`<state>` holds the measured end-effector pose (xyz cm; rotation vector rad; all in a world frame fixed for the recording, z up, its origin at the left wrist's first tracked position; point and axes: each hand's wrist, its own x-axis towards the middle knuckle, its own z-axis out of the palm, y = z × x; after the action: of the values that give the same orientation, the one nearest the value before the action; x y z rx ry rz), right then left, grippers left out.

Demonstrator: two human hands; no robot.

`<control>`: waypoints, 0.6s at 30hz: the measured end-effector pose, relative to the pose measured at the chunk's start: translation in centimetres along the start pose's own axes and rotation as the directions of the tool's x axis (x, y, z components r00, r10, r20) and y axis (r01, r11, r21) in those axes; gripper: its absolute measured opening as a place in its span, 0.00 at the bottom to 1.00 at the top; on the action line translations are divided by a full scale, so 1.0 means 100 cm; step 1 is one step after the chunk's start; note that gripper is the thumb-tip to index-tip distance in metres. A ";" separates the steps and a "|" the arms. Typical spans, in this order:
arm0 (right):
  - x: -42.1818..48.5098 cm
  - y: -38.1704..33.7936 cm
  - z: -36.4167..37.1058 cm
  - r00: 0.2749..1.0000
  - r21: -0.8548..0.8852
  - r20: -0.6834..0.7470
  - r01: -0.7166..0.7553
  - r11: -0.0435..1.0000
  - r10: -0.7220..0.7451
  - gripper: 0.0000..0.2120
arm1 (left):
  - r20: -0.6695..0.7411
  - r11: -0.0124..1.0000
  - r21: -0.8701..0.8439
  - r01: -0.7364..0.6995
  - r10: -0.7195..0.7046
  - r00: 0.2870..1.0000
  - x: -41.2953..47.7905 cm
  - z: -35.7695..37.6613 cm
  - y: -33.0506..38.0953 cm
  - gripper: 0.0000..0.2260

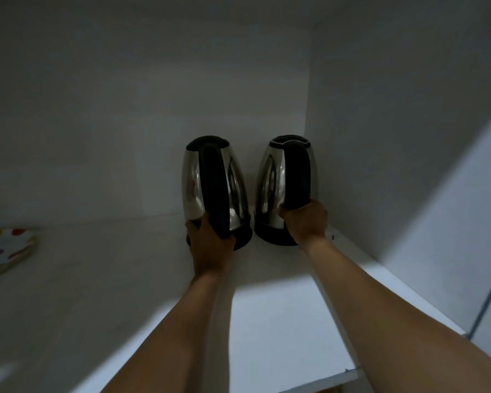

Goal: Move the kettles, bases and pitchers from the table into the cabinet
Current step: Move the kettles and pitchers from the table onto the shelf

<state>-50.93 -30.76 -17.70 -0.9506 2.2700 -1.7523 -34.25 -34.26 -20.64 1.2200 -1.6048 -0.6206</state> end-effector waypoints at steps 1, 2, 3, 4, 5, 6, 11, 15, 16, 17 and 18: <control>0.007 0.001 0.005 1.000 -0.021 0.005 0.001 1.000 -0.001 0.20 | -0.006 1.000 0.001 -0.005 0.005 1.000 0.003 0.003 -0.001 0.29; 0.014 0.002 0.008 1.000 -0.032 0.012 -0.003 0.999 0.003 0.20 | -0.017 1.000 0.003 -0.010 0.010 1.000 0.006 0.008 -0.002 0.29; 0.021 0.004 0.011 1.000 -0.031 0.022 -0.004 0.999 0.004 0.21 | -0.031 1.000 0.007 -0.013 0.013 0.999 0.009 0.012 -0.003 0.30; 0.028 0.005 0.013 1.000 -0.020 0.030 -0.007 1.000 0.007 0.21 | -0.045 1.000 0.013 -0.013 0.014 0.999 0.012 0.016 -0.003 0.29; 0.035 0.007 0.015 0.999 -0.006 0.032 -0.007 1.000 0.007 0.22 | -0.056 1.000 0.017 -0.010 0.011 0.998 0.015 0.020 -0.004 0.29; 0.041 0.008 0.016 0.999 0.005 0.034 -0.004 1.000 0.004 0.22 | -0.065 1.000 0.019 -0.006 0.008 0.998 0.017 0.024 -0.005 0.29; 0.063 0.015 0.022 0.998 0.014 0.066 0.021 1.000 -0.021 0.17 | -0.084 0.999 0.048 -0.005 0.009 0.996 0.024 0.035 -0.002 0.28; 0.070 0.019 0.022 0.991 -0.013 0.125 0.046 0.999 -0.044 0.13 | -0.087 0.995 0.098 0.009 0.000 0.996 0.024 0.040 -0.002 0.26; 0.069 0.019 0.021 0.989 -0.017 0.137 0.056 0.998 -0.053 0.13 | -0.085 0.994 0.108 0.019 -0.010 0.996 0.023 0.040 -0.001 0.24; 0.070 0.021 0.020 0.988 -0.006 0.145 0.057 0.998 -0.056 0.14 | -0.079 0.993 0.113 0.037 -0.028 0.996 0.023 0.039 0.000 0.23; 0.069 0.023 0.018 0.986 0.002 0.162 0.042 0.999 -0.042 0.16 | -0.068 0.992 0.114 0.059 -0.052 0.996 0.022 0.037 0.001 0.23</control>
<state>-56.47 -35.70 -18.47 -1.1059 2.1656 -1.6242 -37.65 -36.86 -21.13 1.3607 -1.5749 -0.5232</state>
